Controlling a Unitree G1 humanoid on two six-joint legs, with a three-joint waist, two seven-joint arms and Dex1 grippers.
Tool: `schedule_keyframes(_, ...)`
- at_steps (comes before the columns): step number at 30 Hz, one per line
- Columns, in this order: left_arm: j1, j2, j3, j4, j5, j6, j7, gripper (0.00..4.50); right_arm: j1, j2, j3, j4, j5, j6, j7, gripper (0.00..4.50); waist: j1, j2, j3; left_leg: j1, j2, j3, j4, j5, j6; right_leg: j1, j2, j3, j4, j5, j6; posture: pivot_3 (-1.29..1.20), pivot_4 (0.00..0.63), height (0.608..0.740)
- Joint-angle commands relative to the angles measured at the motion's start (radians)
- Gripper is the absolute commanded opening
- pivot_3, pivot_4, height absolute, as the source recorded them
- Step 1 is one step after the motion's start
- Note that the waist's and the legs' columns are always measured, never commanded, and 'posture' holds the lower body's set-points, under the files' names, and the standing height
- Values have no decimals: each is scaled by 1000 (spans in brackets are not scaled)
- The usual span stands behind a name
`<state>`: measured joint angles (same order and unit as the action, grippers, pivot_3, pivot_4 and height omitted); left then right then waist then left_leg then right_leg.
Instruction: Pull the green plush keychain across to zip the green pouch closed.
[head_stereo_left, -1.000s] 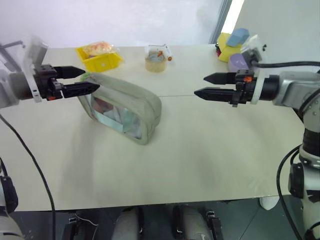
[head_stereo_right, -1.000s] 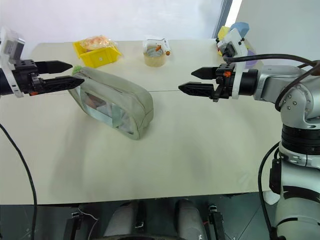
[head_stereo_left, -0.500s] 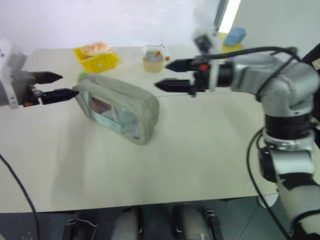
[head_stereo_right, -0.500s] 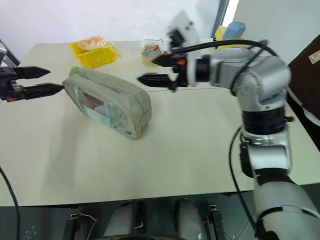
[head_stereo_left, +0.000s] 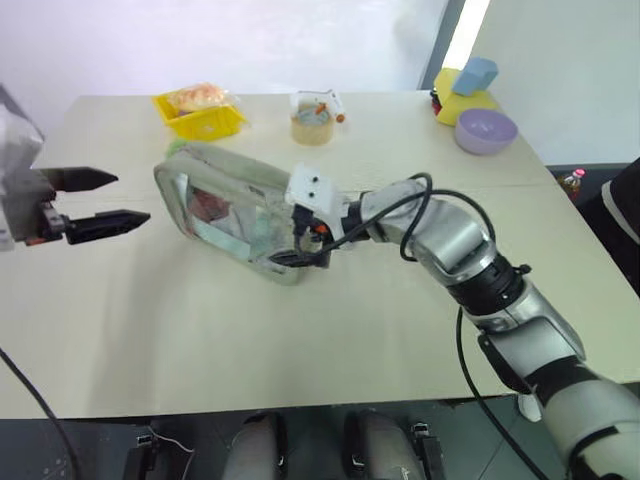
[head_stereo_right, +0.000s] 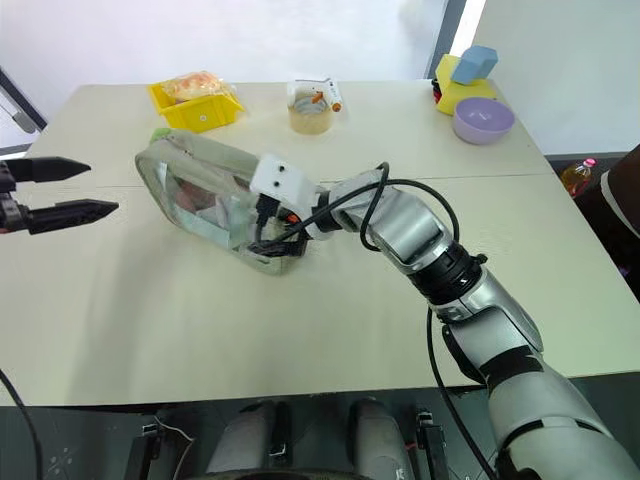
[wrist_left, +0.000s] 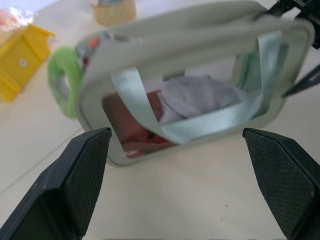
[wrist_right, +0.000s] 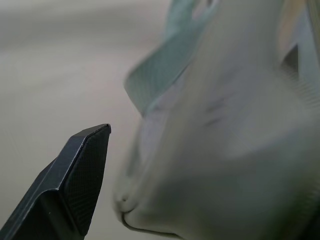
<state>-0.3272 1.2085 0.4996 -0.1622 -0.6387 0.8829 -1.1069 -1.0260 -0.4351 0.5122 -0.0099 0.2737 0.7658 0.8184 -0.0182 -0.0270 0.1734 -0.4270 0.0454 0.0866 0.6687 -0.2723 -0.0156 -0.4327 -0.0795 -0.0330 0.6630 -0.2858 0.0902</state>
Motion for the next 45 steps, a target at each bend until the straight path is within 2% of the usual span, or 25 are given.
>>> schedule_keyframes(1,-31,-1,30,-1,-11,-22,25,4500,-18,13,-59,-53,2,-28,27,3882,-1,0,0,0,0,0,0,0,0,0,0,0,0,0,0,0,150,739)
schedule_keyframes(4,-51,-8,-4,44,5,-56,30,4500,-8,-14,-95,-84,2,-65,66,2649,0,0,0,0,0,0,0,0,0,0,0,0,0,0,0,0,150,739)
schedule_keyframes(5,-54,-9,-12,49,6,-63,28,4500,-2,-35,-108,-91,1,-85,87,2049,1,0,0,0,0,0,0,0,1,0,0,0,0,0,0,0,150,739)
schedule_keyframes(9,-85,-17,-53,69,5,-87,32,4500,42,-152,-159,-48,-50,-310,177,69,14,-1,0,0,-2,-1,0,0,1,2,-1,0,-1,0,0,0,150,739)
schedule_keyframes(10,-90,-17,-60,74,5,-92,32,4500,51,-172,-165,-28,-60,-353,195,25,12,-1,0,0,-2,-1,1,-1,2,2,-1,-1,-1,0,0,0,150,739)
schedule_keyframes(14,-127,-21,-104,92,6,-111,26,4500,86,-233,-194,150,-98,-556,290,25,4,-1,1,1,-3,0,1,-1,2,2,-1,0,-1,0,0,0,150,739)
schedule_keyframes(19,-175,-33,-154,119,21,-137,24,4500,94,-191,-237,292,-72,-670,355,25,-3,-1,1,2,-3,0,0,0,0,2,0,0,-1,0,0,0,150,739)
schedule_keyframes(22,-210,-33,-175,135,23,-138,20,4500,80,-176,-270,323,-56,-664,382,1192,-1,-1,1,2,-2,0,0,1,-1,2,0,0,0,0,0,0,150,739)
schedule_keyframes(26,-191,-29,-159,126,18,-132,19,4500,76,-224,-303,289,-77,-629,398,3171,2,0,1,1,-1,0,1,1,-2,2,0,0,0,0,0,0,150,739)
schedule_keyframes(32,-105,-9,-94,105,16,-129,11,4500,4,-354,-438,161,35,-389,419,3171,7,1,3,1,-1,0,1,1,-2,2,-1,-1,0,0,0,0,150,739)
schedule_keyframes(37,-107,-9,-100,105,13,-130,9,4500,-64,-302,-434,113,52,-254,360,3171,-3,1,3,3,0,1,1,1,-1,2,1,0,0,0,0,0,150,739)
schedule_keyframes(45,-120,-8,-105,86,8,-124,12,4500,73,-292,-354,45,-39,-301,353,3171,-2,-2,1,6,1,2,1,0,0,5,1,0,0,0,0,0,150,739)
